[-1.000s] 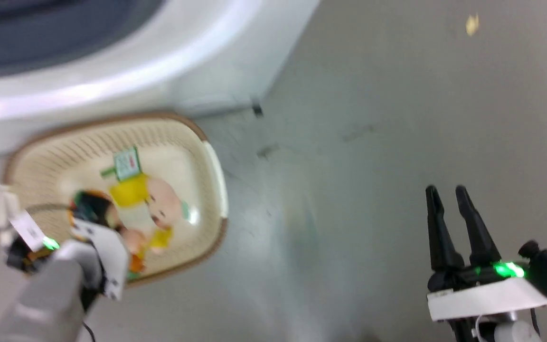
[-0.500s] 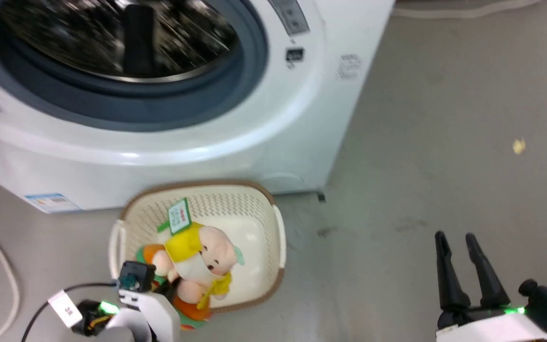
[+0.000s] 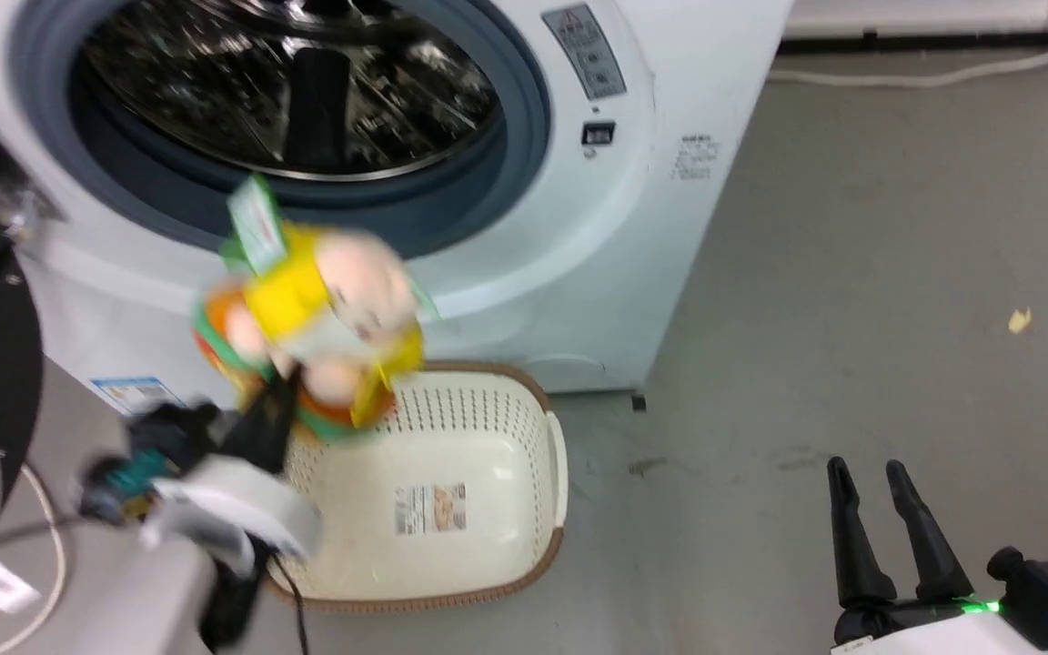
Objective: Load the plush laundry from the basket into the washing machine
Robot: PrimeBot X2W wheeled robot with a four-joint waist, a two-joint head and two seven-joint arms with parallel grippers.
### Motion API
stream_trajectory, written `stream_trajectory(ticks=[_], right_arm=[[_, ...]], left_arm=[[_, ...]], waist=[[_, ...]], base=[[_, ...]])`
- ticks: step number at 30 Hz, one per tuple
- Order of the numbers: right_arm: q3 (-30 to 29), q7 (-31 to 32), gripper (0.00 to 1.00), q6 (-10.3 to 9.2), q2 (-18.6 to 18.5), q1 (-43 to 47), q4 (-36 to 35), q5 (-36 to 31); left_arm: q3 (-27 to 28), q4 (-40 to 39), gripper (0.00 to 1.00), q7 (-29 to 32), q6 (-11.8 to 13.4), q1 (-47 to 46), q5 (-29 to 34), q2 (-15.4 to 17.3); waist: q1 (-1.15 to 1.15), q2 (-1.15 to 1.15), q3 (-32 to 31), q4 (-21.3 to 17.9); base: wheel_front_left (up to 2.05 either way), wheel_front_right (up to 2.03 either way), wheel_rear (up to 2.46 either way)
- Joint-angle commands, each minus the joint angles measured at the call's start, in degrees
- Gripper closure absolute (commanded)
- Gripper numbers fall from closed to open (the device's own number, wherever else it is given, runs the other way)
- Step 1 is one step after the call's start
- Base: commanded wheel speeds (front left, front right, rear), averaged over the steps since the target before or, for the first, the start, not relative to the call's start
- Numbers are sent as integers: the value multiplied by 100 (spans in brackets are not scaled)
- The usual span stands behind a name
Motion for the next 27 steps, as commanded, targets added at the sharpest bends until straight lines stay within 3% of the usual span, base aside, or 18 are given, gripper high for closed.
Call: stream_trajectory(ticks=[1,11,19,27], right_arm=[[31,-26,0,3,1,-34,-32,-48],[267,-26,0,3,1,-400,-220,29],[439,-26,0,3,1,-581,-363,319],[605,-26,0,3,1,-693,-410,597]], left_arm=[[89,-106,100,-32,-23,-145,55,55],[955,-445,100,30,-171,-1573,163,626],[1031,-43,100,702,-353,-3046,203,1276],[757,821,100,1403,-530,-4751,456,1954]], waist=[[0,0,200,-87],[0,0,1392,-659],[0,0,2233,-1082],[0,0,2805,-1408]], base=[[0,0,0],[0,0,0],[0,0,0],[0,0,0]])
